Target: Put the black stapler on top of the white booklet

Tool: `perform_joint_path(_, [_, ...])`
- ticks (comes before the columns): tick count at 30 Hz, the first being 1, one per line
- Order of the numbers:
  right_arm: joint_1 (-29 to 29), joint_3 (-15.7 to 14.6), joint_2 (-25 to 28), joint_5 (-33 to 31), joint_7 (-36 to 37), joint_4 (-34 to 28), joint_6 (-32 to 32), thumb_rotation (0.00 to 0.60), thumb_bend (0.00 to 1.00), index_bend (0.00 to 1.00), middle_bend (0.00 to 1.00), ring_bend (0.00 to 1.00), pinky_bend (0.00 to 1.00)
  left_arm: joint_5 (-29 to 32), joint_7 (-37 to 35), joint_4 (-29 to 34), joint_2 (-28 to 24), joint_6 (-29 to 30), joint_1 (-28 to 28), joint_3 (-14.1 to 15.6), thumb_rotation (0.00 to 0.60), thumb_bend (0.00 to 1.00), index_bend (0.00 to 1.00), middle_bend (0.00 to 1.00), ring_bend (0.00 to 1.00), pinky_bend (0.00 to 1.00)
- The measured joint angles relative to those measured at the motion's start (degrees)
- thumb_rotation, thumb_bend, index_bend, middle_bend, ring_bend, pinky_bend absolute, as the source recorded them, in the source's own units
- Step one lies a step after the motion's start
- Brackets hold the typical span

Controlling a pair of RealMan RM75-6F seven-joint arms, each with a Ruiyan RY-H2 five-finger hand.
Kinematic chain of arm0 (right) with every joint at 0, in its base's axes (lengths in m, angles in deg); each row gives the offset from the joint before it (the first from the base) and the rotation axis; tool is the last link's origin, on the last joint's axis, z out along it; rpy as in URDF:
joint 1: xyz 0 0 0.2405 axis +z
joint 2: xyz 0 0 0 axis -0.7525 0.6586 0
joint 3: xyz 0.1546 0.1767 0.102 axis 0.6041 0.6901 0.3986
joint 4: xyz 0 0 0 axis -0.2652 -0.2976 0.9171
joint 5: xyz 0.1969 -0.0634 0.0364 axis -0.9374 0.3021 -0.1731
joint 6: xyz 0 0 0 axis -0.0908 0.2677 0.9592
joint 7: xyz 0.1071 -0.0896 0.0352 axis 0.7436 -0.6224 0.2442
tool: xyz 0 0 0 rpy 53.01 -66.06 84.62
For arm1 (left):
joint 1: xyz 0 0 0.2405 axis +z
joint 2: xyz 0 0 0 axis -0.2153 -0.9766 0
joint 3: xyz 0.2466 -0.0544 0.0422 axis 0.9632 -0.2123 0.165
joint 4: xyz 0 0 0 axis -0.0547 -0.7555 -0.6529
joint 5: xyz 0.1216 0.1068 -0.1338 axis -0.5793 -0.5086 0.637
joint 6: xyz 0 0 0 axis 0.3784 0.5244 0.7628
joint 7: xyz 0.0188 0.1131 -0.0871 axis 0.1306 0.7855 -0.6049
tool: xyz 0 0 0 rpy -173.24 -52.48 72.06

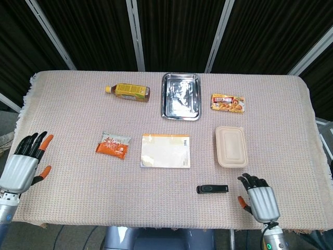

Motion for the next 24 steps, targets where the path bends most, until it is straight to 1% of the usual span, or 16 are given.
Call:
perform_joint_path(5, [1.9,0.2,-4.6,-0.9,-0.3,3.6,-4.0,0.6,0.26,0.3,0.28,0.33,0.43,1.3,1.0,-0.2,0.2,-2.8,-1.0,0.4,0.6,0.31,0.0,0.0,0.0,0.1])
perform_joint_path(9, [3.4,0.4,-7.2,-2.8,0.0,6.1,-7.4,0.6,0.26,0.3,0.28,0.33,0.43,1.7,1.2,0.0,0.2,-2.3,-0.9,0.5,0.6,0.31,0.0,0.0,0.0,0.1])
perform_joint_path(14, [4.9,0.9,-9.0,-4.2,0.4,7.9,-9.3,0.6,0.27,0.33,0.29,0.35,0.44,2.1,0.3,-0.3,0.0,-1.8,-0.8,0.5,0.6,0.31,0.0,0.0,0.0,0.1])
perform_joint_path(17, [5.5,1.1,-9.3,-4.7,0.3,8.1,-10.0,0.6,0.3,0.4,0.36,0.42,0.51,2.4,-0.1,-0.5,-0.1,-2.0,-0.9,0.5,0.6,0.31,0.0,0.0,0.0,0.1])
perform_joint_path(19, [6.0,1.4,-9.6,-5.0,0.3,8.1,-10.4,0.6,0.32,0.49,0.42,0.47,0.56,2.6,-0.5,-0.6,-0.2,-1.9,-0.9,0.5,0.6,0.31,0.0,0.0,0.0,0.1])
perform_joint_path(22, [6.5,1.6,-10.0,-5.0,-0.3,8.1,-10.4,0.6,0.33,0.63,0.47,0.53,0.64,2.8,-0.9,-0.8,-0.3,-1.8,-0.9,0.5,0.6,0.31,0.0,0.0,0.0,0.1])
perform_joint_path(24, [6.7,1.7,-10.3,-4.9,-1.1,8.3,-10.3,0.6,0.34,0.66,0.5,0.56,0.68,2.8,-1.0,-0.8,-0.3,-1.9,-1.0,0.6,0.6,0.31,0.0,0.0,0.0,0.1])
